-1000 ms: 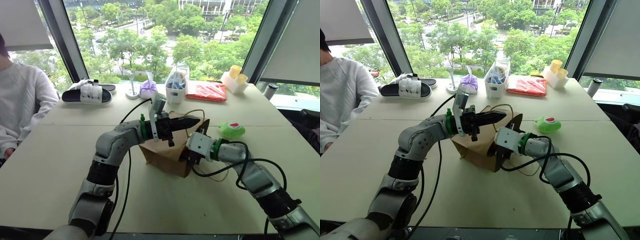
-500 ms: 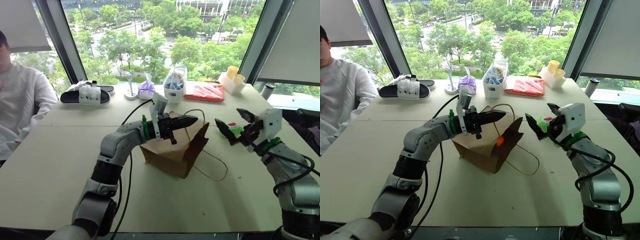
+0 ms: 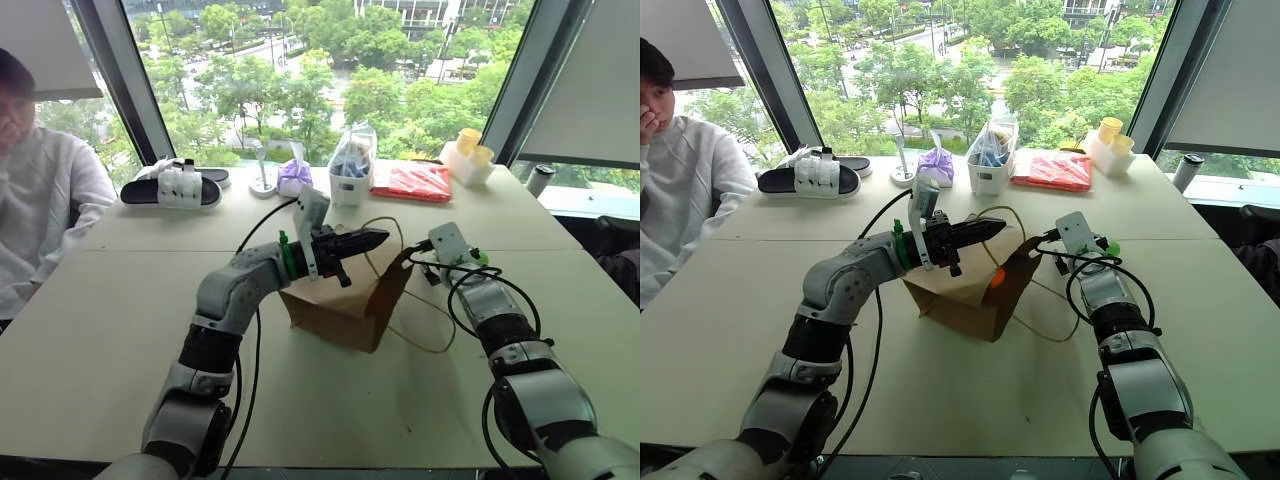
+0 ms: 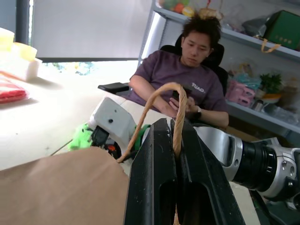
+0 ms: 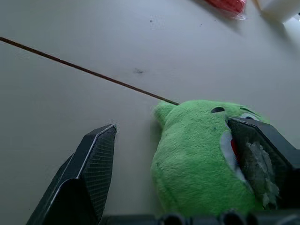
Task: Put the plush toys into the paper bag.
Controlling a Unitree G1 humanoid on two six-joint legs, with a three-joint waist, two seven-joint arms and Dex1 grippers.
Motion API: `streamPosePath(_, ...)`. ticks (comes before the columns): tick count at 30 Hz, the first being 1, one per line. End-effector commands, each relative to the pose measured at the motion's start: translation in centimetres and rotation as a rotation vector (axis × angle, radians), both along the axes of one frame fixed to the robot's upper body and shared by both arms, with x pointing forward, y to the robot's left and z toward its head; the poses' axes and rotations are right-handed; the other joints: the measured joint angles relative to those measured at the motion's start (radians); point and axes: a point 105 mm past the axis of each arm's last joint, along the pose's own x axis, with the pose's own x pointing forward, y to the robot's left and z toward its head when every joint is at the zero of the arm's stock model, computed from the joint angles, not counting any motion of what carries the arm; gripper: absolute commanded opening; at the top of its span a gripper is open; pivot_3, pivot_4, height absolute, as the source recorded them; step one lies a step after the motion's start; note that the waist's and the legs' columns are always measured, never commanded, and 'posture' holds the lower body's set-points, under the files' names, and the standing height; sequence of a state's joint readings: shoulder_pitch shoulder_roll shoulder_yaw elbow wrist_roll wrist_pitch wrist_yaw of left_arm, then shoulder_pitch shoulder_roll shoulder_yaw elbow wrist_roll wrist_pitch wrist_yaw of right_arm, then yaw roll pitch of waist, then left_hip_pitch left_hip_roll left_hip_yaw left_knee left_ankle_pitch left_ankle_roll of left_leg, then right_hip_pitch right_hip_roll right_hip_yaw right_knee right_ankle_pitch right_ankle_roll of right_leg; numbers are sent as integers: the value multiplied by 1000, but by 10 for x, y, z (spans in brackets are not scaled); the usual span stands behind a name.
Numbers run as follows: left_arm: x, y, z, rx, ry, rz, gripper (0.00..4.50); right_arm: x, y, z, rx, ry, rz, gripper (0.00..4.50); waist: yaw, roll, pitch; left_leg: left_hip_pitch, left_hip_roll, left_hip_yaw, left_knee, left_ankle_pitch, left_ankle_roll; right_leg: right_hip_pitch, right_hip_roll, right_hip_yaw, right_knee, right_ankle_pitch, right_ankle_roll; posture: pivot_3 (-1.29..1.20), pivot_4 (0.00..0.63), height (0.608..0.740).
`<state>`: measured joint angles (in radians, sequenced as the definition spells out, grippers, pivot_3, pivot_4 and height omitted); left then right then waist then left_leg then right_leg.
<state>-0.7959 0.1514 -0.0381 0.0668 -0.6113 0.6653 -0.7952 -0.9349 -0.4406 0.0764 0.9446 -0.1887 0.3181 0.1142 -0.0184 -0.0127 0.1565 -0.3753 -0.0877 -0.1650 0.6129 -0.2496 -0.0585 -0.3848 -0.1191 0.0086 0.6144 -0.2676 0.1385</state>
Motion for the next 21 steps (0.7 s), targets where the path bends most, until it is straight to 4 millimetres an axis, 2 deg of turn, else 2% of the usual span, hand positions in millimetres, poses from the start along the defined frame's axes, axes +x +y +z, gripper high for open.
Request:
streamPosePath(1,-5,4,13,-37,-53,11,0,2,-7,3,-46,-4,-14,2164,-1,0,0,0,0,0,0,0,0,0,0,0,0,0,0,0,150,740)
streamPosePath(5,-6,4,12,-40,-50,17,0,0,-16,0,-86,11,-28,142,-3,0,0,1,0,0,1,0,0,0,0,0,0,0,0,0,150,740)
streamPosePath(6,-6,4,12,-41,-50,16,0,0,-17,0,-86,8,-29,24,-2,0,0,1,0,0,1,0,0,1,1,1,0,0,0,0,150,740)
streamPosePath(9,-7,4,14,-44,-51,11,0,2,-18,13,-97,-61,-13,24,-2,0,0,2,0,0,1,0,0,2,1,1,0,0,0,0,150,740)
streamPosePath(11,-8,2,15,-43,-54,1,0,2,-12,35,-71,-177,59,24,0,0,0,1,0,0,2,0,0,2,1,1,0,0,0,0,150,740)
streamPosePath(14,-9,1,17,-41,-61,-13,0,-12,-3,68,38,-341,157,24,-2,0,0,0,0,0,1,0,0,1,1,1,0,0,0,0,150,740)
streamPosePath(17,-11,0,21,-42,-67,-44,0,-50,11,98,88,-443,346,24,-1,0,0,-1,0,0,0,0,0,-2,1,1,0,0,1,0,150,740)
streamPosePath(19,-11,0,23,-46,-65,-58,0,-72,19,106,110,-446,433,24,1,0,0,-1,0,0,-1,0,0,-2,1,1,0,1,1,0,150,740)
streamPosePath(21,-11,0,27,-59,-52,-82,0,-104,31,115,156,-434,558,24,3,0,0,-1,0,1,0,0,0,-1,1,1,0,1,1,0,150,740)
